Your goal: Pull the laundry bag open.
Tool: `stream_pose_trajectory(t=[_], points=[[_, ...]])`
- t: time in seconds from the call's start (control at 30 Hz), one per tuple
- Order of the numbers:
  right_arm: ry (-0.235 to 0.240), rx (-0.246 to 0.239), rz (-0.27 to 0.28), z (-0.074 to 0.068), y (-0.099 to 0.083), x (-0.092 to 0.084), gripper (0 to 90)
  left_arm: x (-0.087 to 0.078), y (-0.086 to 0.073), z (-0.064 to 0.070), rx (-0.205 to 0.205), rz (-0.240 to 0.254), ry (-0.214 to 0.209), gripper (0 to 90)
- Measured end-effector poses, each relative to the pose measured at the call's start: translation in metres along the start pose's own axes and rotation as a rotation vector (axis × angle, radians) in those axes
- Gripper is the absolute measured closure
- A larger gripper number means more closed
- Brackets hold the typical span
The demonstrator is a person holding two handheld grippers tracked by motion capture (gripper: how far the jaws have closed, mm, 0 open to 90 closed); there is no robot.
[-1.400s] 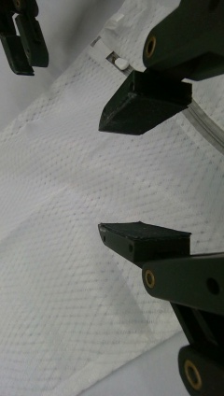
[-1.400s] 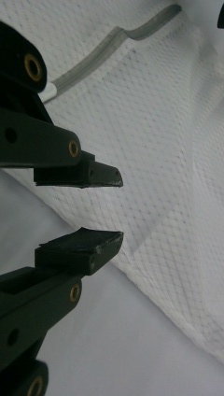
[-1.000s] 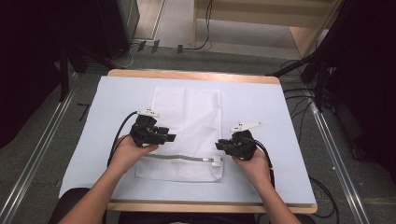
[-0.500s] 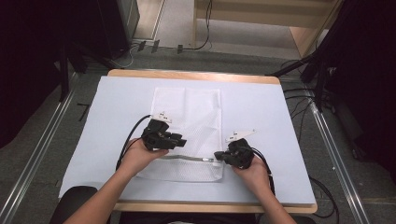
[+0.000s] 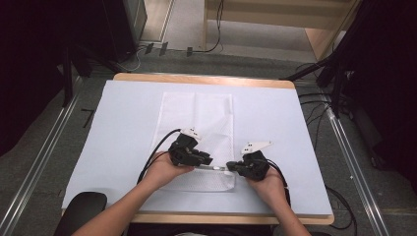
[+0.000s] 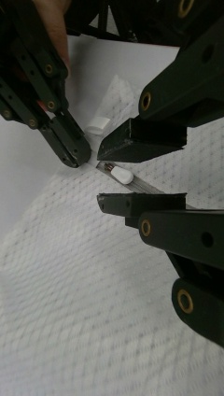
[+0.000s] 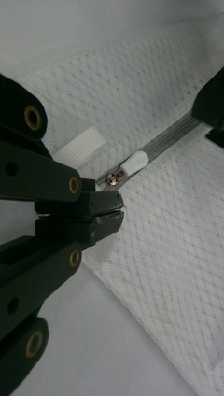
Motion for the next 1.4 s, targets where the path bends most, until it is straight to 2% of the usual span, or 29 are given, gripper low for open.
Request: stream_pose_trajectory(t=[0.07, 0.1, 0.27, 0.5, 0.7, 0.77, 0.8, 0.9, 1.07, 1.13, 1.4], points=[[-0.007, -0.014, -0.007, 0.0, 0.001, 0.0, 90.0, 0.005, 0.0, 0.0, -0.024, 0.002, -0.021, 76.3], [-0.019, -0.023, -0.015, -0.001, 0.001, 0.0, 90.0, 0.008, 0.0, 0.0, -0.026, 0.003, -0.025, 78.0], [-0.012, -0.02, -0.014, -0.001, 0.001, 0.0, 90.0, 0.02, -0.001, 0.0, -0.039, -0.017, -0.033, 78.8], [-0.016, -0.013, -0.019, -0.001, 0.001, 0.0, 90.0, 0.033, -0.007, 0.005, -0.018, -0.055, -0.027, 77.7], [-0.022, -0.019, -0.016, -0.001, 0.001, 0.0, 90.0, 0.035, -0.007, 0.007, -0.006, -0.049, -0.024, 77.3], [-0.023, -0.022, -0.016, -0.002, 0.001, 0.0, 90.0, 0.034, -0.008, 0.009, -0.006, -0.053, -0.03, 77.9], [-0.024, -0.023, -0.016, -0.002, 0.001, 0.0, 90.0, 0.034, -0.008, 0.012, -0.012, -0.052, -0.05, 77.9], [-0.023, -0.021, -0.015, -0.002, 0.001, 0.0, 90.0, 0.037, -0.009, 0.014, 0.01, -0.061, -0.041, 78.6], [-0.023, -0.022, -0.017, -0.002, 0.001, 0.0, 90.0, 0.039, -0.009, 0.013, 0.001, -0.055, -0.038, 83.5], [-0.022, -0.021, -0.018, -0.002, 0.001, 0.0, 90.0, 0.039, -0.009, 0.013, 0.012, -0.06, -0.032, 85.6], [-0.032, -0.048, -0.012, -0.003, 0.0, 0.0, 90.0, 0.037, -0.008, 0.012, -0.002, -0.07, -0.063, 87.9]])
Point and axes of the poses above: each handheld gripper's, and its own axes: x roughly forward along the jaws, y roughly out of its top, z roughly to its right, the point moved 8 cm from there along x, roughly forward along the jaws, and after that the axes turned 2 degrees about y, right-handed, at the moved point
